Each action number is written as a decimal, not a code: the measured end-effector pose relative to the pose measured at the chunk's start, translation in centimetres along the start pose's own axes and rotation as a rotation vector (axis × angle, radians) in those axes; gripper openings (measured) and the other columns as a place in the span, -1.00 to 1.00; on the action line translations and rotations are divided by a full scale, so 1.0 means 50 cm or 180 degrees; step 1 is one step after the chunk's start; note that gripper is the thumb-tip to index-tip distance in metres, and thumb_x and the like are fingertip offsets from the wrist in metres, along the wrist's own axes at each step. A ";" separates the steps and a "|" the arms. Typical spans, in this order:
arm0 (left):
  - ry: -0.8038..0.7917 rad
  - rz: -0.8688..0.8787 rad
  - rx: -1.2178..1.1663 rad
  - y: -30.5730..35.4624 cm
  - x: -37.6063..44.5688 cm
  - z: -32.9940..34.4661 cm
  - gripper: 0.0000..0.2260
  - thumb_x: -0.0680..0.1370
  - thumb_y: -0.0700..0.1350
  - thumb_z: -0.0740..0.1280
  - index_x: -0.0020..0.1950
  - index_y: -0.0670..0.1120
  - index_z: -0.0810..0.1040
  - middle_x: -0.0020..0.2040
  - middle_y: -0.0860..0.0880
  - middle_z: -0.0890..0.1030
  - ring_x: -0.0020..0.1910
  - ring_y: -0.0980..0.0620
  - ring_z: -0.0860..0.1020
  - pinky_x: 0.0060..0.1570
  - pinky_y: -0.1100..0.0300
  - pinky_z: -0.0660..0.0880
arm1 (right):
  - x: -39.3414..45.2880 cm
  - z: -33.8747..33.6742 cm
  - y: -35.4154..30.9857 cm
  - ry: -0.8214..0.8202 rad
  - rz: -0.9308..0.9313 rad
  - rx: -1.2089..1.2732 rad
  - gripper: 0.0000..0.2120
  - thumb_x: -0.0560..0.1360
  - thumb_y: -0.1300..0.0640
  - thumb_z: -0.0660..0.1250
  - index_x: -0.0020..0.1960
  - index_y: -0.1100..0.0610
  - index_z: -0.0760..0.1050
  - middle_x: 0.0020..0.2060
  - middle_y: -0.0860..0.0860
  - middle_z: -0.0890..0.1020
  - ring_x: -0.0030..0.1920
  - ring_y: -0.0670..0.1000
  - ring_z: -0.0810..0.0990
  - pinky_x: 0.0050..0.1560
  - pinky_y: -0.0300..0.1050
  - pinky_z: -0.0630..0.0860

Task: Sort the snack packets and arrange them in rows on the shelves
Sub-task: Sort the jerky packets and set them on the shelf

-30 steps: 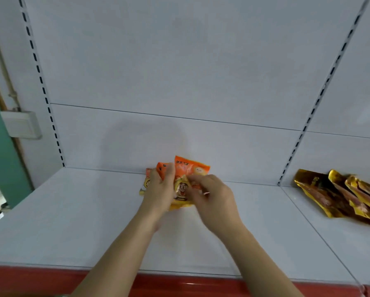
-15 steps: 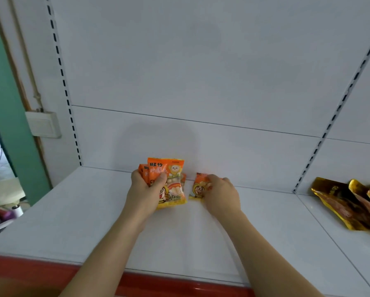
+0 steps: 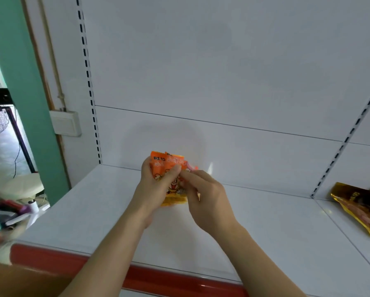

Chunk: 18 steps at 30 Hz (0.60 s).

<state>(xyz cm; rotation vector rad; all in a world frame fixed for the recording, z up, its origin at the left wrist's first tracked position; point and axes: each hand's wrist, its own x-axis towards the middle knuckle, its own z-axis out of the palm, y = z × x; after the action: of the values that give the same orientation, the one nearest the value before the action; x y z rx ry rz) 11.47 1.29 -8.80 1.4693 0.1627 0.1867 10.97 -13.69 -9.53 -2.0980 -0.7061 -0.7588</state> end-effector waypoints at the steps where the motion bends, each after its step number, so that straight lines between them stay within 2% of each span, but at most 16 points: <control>1: 0.0116 0.0087 0.0059 0.000 0.003 -0.011 -0.43 0.53 0.17 0.48 0.47 0.19 0.34 0.18 0.05 0.68 0.04 0.01 0.71 -0.25 0.11 0.65 | 0.007 -0.002 -0.008 -0.0030 0.0276 0.0296 -0.59 0.58 0.35 0.20 0.29 0.02 0.59 0.05 -0.11 0.65 0.01 -0.16 0.61 0.02 -0.28 0.54; 3: 0.0301 0.0177 0.0138 0.003 0.009 -0.034 -0.46 0.55 0.10 0.48 0.47 0.17 0.33 0.16 0.09 0.67 0.03 0.06 0.69 -0.20 0.15 0.59 | 0.026 0.006 -0.002 0.0025 0.1141 0.0567 -0.59 0.61 0.29 0.13 0.35 -0.03 0.51 0.14 -0.11 0.64 0.14 -0.12 0.62 0.13 -0.18 0.56; 4: 0.0350 0.0184 0.0178 0.003 0.011 -0.046 -0.46 0.56 0.08 0.47 0.48 0.16 0.32 0.15 0.11 0.66 0.02 0.09 0.68 -0.19 0.16 0.56 | 0.038 0.014 0.016 -0.0010 0.1498 0.0213 -0.62 0.63 0.22 0.13 0.39 -0.02 0.46 0.20 -0.06 0.62 0.20 -0.03 0.60 0.17 -0.09 0.54; 6: 0.0370 0.0146 0.0165 -0.001 0.009 -0.065 -0.48 0.58 0.06 0.45 0.47 0.15 0.33 0.13 0.12 0.65 -0.01 0.13 0.67 -0.19 0.19 0.53 | 0.051 0.031 0.055 -0.0635 0.2053 -0.0975 -0.58 0.64 0.01 0.15 0.48 0.01 0.30 0.28 0.09 0.54 0.29 0.14 0.49 0.21 0.03 0.45; 8: 0.0353 0.0112 0.0141 -0.009 0.003 -0.079 -0.52 0.58 0.05 0.44 0.45 0.15 0.35 0.14 0.11 0.65 -0.04 0.16 0.66 -0.22 0.24 0.51 | 0.052 0.049 0.071 -0.1281 0.2412 -0.1688 -0.43 0.60 -0.18 0.15 0.54 -0.02 0.14 0.28 0.16 0.49 0.32 0.22 0.41 0.25 0.09 0.37; 10: 0.0344 0.0074 0.0116 -0.016 -0.003 -0.086 -0.53 0.59 0.05 0.44 0.45 0.14 0.35 0.16 0.09 0.65 -0.03 0.15 0.66 -0.23 0.25 0.49 | 0.047 0.066 0.079 -0.1338 0.2326 -0.1827 -0.46 0.59 -0.15 0.16 0.53 -0.07 0.18 0.24 0.13 0.51 0.29 0.21 0.42 0.25 0.07 0.37; 14: 0.0343 0.0057 0.0091 -0.023 -0.009 -0.080 -0.51 0.59 0.04 0.43 0.47 0.11 0.33 0.17 0.10 0.63 -0.01 0.15 0.64 -0.22 0.25 0.48 | 0.036 0.048 0.080 -0.1016 0.1900 -0.1633 -0.62 0.58 0.13 0.21 0.36 -0.05 0.52 0.08 0.09 0.56 0.12 0.17 0.55 0.05 -0.08 0.46; 18: 0.0277 0.0131 0.0191 -0.022 -0.023 -0.048 -0.48 0.60 0.04 0.43 0.50 0.12 0.30 0.17 0.10 0.63 -0.01 0.14 0.64 -0.21 0.23 0.49 | 0.013 -0.021 0.072 -0.0213 0.1805 -0.1013 -0.63 0.59 0.22 0.25 0.33 -0.04 0.57 0.03 0.06 0.54 0.01 0.11 0.57 -0.06 -0.19 0.36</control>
<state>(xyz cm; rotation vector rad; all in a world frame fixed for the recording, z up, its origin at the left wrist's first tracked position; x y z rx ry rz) 9.86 3.27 -10.13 1.5260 0.2102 0.2814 13.61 -16.34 -10.26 -2.4512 0.0015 -0.5019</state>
